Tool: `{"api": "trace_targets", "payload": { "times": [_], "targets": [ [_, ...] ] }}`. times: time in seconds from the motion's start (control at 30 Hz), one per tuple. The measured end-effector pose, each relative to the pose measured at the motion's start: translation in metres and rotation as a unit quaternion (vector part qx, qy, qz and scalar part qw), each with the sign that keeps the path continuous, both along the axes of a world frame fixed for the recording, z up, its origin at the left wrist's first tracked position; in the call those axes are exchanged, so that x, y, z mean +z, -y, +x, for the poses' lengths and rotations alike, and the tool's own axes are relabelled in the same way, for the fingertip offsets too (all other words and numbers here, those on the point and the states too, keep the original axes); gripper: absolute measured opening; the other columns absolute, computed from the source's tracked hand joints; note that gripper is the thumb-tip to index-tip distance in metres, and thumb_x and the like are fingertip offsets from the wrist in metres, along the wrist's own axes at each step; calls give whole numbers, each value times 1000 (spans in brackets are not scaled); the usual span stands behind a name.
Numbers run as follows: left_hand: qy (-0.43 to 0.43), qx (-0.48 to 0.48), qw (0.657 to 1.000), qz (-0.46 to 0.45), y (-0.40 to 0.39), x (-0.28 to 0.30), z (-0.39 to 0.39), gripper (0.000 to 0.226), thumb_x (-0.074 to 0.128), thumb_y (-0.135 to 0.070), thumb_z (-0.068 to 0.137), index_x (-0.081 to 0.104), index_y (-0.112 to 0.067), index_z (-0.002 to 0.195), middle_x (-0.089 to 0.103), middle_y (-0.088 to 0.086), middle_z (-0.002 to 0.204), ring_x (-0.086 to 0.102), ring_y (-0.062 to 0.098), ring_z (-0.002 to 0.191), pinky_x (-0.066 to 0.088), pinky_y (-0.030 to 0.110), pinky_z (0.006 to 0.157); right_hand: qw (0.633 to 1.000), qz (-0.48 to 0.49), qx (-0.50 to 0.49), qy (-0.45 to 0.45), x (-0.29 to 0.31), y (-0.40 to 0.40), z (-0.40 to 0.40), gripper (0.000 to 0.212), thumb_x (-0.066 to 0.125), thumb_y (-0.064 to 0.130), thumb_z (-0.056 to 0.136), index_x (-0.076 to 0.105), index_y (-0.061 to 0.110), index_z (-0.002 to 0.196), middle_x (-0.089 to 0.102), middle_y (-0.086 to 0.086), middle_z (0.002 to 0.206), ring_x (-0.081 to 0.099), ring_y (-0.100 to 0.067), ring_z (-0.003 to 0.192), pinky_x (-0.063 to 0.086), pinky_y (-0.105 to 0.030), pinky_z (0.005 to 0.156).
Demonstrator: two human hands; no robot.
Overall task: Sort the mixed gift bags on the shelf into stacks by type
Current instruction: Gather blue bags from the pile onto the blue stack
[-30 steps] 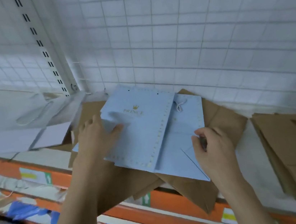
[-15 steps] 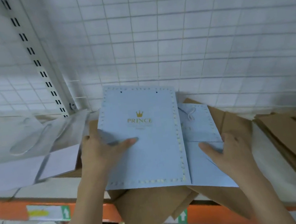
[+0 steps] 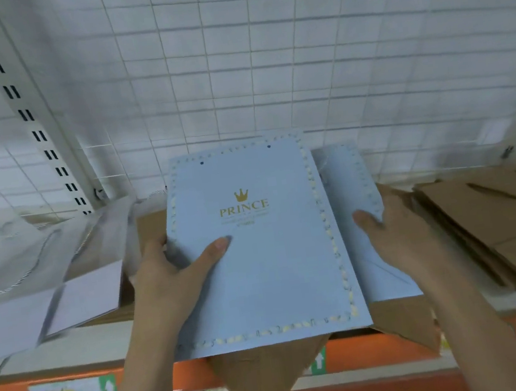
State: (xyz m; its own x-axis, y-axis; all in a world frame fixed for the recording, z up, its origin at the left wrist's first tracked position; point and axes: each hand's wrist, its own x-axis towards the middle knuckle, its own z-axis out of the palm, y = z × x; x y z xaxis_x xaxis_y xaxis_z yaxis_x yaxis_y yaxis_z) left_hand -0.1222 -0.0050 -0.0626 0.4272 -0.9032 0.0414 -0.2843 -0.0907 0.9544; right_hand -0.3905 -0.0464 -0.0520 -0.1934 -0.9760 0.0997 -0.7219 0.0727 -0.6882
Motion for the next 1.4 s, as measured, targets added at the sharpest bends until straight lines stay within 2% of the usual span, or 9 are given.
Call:
{"api": "trace_targets", "payload": {
  "times": [0.1,0.3,0.47,0.63,0.73,0.9,1.07,1.3,1.4],
  "targets": [
    [-1,-20,1000,-7,2,2,-18,81,77,-57,55,49,-23,123,59,-10,115,58,14,103,51,34,83,998,-42,-47,9,4,-13,-14,24,34,32,100,45,10,105,44,2,70,47,-16,62,32,-26,51],
    [-6,-5,1000,-25,1,13,-51,78,75,-56,61,49,-21,125,58,-9,119,56,16,105,47,34,81,980,-136,-102,108,7,-35,-51,33,31,30,100,38,20,69,43,1,66,42,-11,58,31,-27,52],
    [-3,13,999,-47,-2,21,-102,78,75,-52,63,46,-19,128,55,-7,115,55,18,106,45,34,80,974,-151,-128,114,-1,-38,-122,28,33,31,99,52,11,94,54,1,76,50,-22,79,31,-28,69],
    [-9,13,999,-51,-9,14,-192,62,73,-46,70,52,-19,121,60,-7,111,59,16,95,47,28,68,975,-133,-117,135,-9,-47,-207,22,38,29,98,49,15,86,49,7,68,46,-14,65,25,-36,57],
    [-21,9,999,-40,-14,5,-252,54,72,-44,73,54,-20,118,62,-7,106,60,13,90,44,23,61,971,-117,-118,174,-11,-55,-262,23,40,31,97,53,15,86,52,4,69,48,-7,66,35,-20,59],
    [-36,32,998,-51,-20,-3,-336,34,66,-33,83,57,-20,113,63,-9,97,60,20,94,44,31,70,972,-100,-74,197,-8,-62,-336,24,48,41,91,58,19,94,55,7,64,53,-8,64,39,-25,59],
    [-50,62,995,-62,-22,0,-376,40,66,-24,84,51,-21,121,59,-7,103,57,14,97,41,26,71,968,-107,-44,223,-13,-57,-373,21,56,35,87,59,28,107,67,10,84,62,-8,76,46,-28,72],
    [-56,60,993,-85,-9,8,-407,29,66,-27,84,52,-25,110,60,-13,95,59,11,88,42,23,62,968,-124,-40,213,-11,-52,-406,22,56,34,88,57,33,110,65,11,73,58,-4,66,47,-30,74],
    [-65,43,993,-93,-2,12,-431,32,64,-29,85,52,-22,115,62,-11,96,60,8,85,42,22,61,964,-140,-40,224,-7,-55,-429,23,56,30,89,57,29,113,63,8,70,53,0,53,43,-12,56]
  ]
}}
